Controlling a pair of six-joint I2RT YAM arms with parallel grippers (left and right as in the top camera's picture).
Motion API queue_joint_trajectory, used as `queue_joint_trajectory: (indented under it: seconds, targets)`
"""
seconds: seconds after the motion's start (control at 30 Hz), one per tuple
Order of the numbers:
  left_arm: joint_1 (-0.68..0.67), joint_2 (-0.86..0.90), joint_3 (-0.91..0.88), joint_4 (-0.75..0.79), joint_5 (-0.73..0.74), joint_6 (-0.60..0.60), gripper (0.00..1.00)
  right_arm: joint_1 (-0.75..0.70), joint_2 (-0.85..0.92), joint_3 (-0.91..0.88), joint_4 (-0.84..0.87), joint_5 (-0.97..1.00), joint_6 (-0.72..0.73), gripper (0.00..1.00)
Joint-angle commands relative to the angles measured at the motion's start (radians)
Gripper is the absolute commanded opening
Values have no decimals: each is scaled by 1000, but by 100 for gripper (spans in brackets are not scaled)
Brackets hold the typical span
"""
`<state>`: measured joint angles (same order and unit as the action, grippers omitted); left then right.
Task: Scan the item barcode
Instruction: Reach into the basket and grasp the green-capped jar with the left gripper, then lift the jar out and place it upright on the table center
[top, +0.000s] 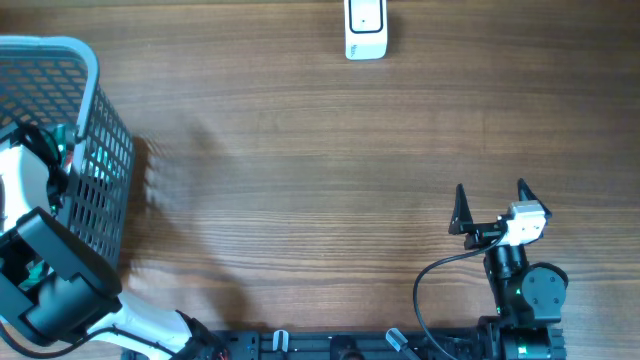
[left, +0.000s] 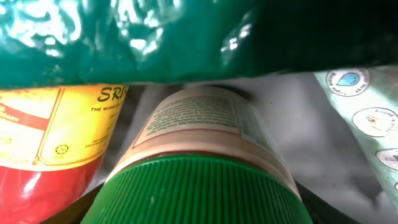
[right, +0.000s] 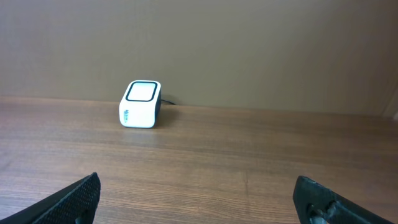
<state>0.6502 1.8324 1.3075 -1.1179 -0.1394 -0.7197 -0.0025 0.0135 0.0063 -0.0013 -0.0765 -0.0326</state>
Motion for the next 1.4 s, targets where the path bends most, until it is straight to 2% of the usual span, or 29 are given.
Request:
queue_joint_trajectory:
  seconds: [0.0,0.5,0.77,0.97,1.07,1.17,1.37]
  targets:
    - [5,-1,29,-21,1,32,63,5,-6,-1,2,17,-18,100]
    - [5,-296,114,-32,24,32,64,5,-6,-1,2,17,-17,99]
    - [5,-529,251,2,201,65,63,5,-6,-1,2,17,-18,100]
    - [-31,-752,308,60,241,64,63,5,-6,-1,2,17,-18,100]
    - [-102,-825,308,68,324,63,63,5,-6,-1,2,17,-17,100]
    - [-261,-843,307,63,367,61,63,5,-6,-1,2,16,-17,100]
    - [-615,-717,307,26,363,80,63,5,-6,-1,2,16,-17,100]
